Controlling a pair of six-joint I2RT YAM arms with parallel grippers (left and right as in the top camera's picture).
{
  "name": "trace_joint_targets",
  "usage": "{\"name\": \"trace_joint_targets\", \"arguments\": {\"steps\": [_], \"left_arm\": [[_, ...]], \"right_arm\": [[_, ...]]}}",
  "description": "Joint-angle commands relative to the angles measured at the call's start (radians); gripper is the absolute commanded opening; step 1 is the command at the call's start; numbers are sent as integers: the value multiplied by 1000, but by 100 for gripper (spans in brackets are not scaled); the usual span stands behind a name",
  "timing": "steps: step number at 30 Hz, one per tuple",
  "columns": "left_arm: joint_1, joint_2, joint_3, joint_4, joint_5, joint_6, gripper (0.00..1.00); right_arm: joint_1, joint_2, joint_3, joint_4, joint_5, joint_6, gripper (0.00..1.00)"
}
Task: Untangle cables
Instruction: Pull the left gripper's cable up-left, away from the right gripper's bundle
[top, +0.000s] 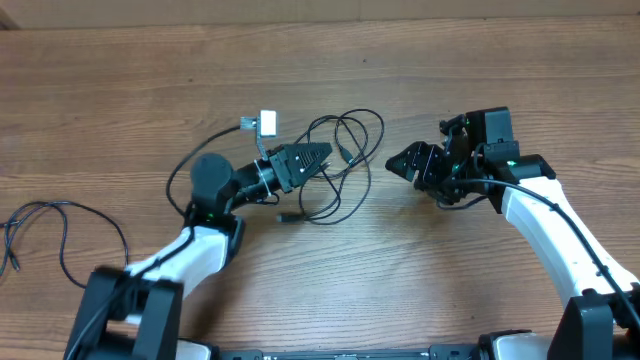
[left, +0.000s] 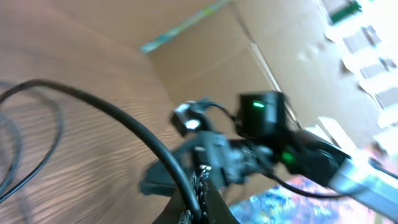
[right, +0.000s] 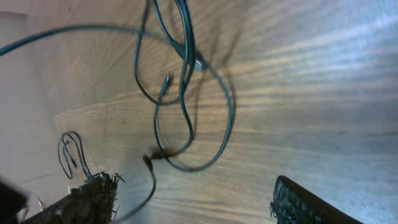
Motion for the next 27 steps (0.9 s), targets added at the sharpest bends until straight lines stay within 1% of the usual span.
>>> {"name": "trace_joint_targets", "arguments": {"steps": [1, 8, 11, 14, 16, 18, 23, 25, 27], "left_arm": [[16, -101, 15, 8, 61, 50, 4], [27, -222, 72, -5, 97, 45, 4], [27, -248, 98, -6, 103, 42, 4], [27, -260, 123, -6, 106, 40, 4], [27, -260, 134, -5, 108, 29, 4], [27, -260, 141, -5, 107, 29, 4], [27, -260, 164, -2, 107, 22, 4], [27, -260, 175, -2, 108, 22, 4], [27, -260, 183, -2, 107, 22, 4]], "right_arm": [[5, -6, -4, 41, 7, 0, 79], [16, -2, -4, 131, 11, 0, 79], [57, 14, -4, 188, 35, 1, 79], [126, 45, -4, 229, 127, 2, 79], [172, 74, -4, 237, 231, 39, 79], [209, 109, -4, 243, 308, 115, 79], [249, 204, -4, 314, 288, 248, 77], [259, 240, -4, 357, 240, 278, 72], [270, 269, -4, 402, 197, 300, 69]]}}
